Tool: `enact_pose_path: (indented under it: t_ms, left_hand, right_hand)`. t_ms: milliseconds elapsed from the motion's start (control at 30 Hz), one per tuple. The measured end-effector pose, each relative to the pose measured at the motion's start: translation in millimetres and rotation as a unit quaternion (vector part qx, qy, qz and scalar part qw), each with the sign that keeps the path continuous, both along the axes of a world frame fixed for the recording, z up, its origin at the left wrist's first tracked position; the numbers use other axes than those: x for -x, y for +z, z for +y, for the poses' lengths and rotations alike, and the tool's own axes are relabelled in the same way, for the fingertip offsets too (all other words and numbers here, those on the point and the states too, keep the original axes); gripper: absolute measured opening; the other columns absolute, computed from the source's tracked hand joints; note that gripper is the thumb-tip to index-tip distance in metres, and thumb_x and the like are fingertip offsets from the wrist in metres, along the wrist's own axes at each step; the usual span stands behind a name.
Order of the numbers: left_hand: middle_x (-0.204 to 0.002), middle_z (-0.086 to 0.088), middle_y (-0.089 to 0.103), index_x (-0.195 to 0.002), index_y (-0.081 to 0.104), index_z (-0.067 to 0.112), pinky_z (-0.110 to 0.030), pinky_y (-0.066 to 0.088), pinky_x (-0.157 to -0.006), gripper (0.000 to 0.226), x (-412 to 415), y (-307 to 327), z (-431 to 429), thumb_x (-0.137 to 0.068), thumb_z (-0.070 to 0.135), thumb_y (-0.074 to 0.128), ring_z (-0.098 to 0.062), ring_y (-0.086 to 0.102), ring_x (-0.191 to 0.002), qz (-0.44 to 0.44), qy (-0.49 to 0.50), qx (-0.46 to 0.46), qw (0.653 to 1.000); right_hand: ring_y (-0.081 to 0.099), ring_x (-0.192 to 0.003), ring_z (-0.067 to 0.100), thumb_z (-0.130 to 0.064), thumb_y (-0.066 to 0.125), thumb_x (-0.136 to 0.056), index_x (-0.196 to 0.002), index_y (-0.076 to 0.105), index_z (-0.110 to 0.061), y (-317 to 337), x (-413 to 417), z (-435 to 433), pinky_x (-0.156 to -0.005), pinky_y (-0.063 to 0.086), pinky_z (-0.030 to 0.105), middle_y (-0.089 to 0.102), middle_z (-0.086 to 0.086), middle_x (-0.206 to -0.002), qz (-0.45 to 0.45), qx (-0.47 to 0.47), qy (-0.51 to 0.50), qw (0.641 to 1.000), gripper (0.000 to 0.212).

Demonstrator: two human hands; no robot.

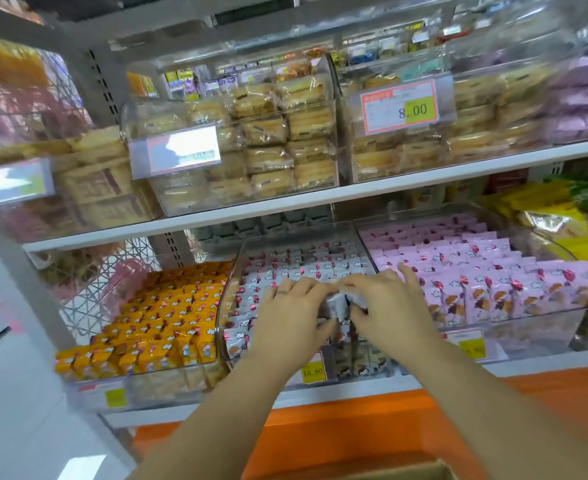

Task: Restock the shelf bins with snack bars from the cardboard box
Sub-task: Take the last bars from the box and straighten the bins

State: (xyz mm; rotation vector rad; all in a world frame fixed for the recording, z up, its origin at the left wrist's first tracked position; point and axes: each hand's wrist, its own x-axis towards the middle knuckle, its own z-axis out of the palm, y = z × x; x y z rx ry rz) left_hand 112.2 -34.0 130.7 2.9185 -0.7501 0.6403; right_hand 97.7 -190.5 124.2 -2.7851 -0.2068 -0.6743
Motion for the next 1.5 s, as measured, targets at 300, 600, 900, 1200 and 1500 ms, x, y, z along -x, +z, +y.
enact_pose_path:
  t_ms: [300, 600, 900, 1200, 1500]
  left_hand:
    - [-0.105, 0.018, 0.056, -0.116, 0.040, 0.042, -0.034, 0.058, -0.064, 0.035, 22, 32, -3, -0.098, 0.013, 0.049, -0.008, 0.068, -0.078, 0.184, -0.083, 0.527, 0.826]
    - [-0.123, -0.002, 0.054, -0.114, 0.048, 0.021, -0.038, 0.057, -0.086, 0.052, 31, 32, -24, -0.072, 0.039, 0.074, -0.014, 0.071, -0.089, 0.307, -0.063, 0.566, 0.763]
    - [-0.115, -0.009, 0.058, -0.099, 0.050, 0.016, -0.036, 0.057, -0.081, 0.012, 21, 21, -36, -0.092, 0.010, 0.057, -0.024, 0.069, -0.095, 0.322, -0.030, 0.617, 0.718]
    - [-0.110, -0.009, 0.061, -0.105, 0.062, 0.013, -0.041, 0.050, -0.096, 0.025, 20, 21, -35, -0.093, -0.004, 0.048, -0.030, 0.065, -0.104, 0.354, -0.067, 0.675, 0.644]
    - [-0.117, 0.013, 0.054, -0.127, 0.038, 0.041, -0.027, 0.046, -0.082, 0.041, 18, 19, -44, -0.094, 0.027, 0.058, -0.012, 0.057, -0.109, 0.318, -0.063, 0.519, 0.791]
  right_hand:
    - [0.064, -0.064, 0.018, -0.016, 0.061, -0.091, -0.098, 0.061, -0.025, 40, 14, -40, -0.072, 0.058, 0.038, 0.061, 0.007, -0.093, 0.084, -0.581, 0.043, 0.808, 0.011]
    - [0.066, -0.072, 0.023, -0.018, 0.061, -0.091, -0.101, 0.057, -0.004, 44, 28, -65, -0.069, 0.057, 0.033, 0.059, 0.011, -0.101, 0.194, -0.730, 0.076, 0.650, 0.018]
    - [0.069, -0.073, 0.020, -0.026, 0.063, -0.091, -0.101, 0.059, -0.019, 47, 25, -66, -0.073, 0.057, 0.032, 0.060, 0.006, -0.102, 0.045, -0.619, 0.013, 0.784, 0.013]
    - [0.063, -0.078, 0.020, -0.038, 0.060, -0.090, -0.104, 0.055, -0.023, 46, 24, -67, -0.077, 0.053, 0.038, 0.057, 0.000, -0.106, 0.038, -0.492, -0.007, 0.870, 0.022]
    - [0.057, -0.067, 0.004, -0.034, 0.062, -0.090, -0.098, 0.058, -0.023, 46, 22, -57, -0.048, 0.039, 0.011, 0.059, -0.013, -0.087, 0.034, -0.441, 0.048, 0.896, 0.015]
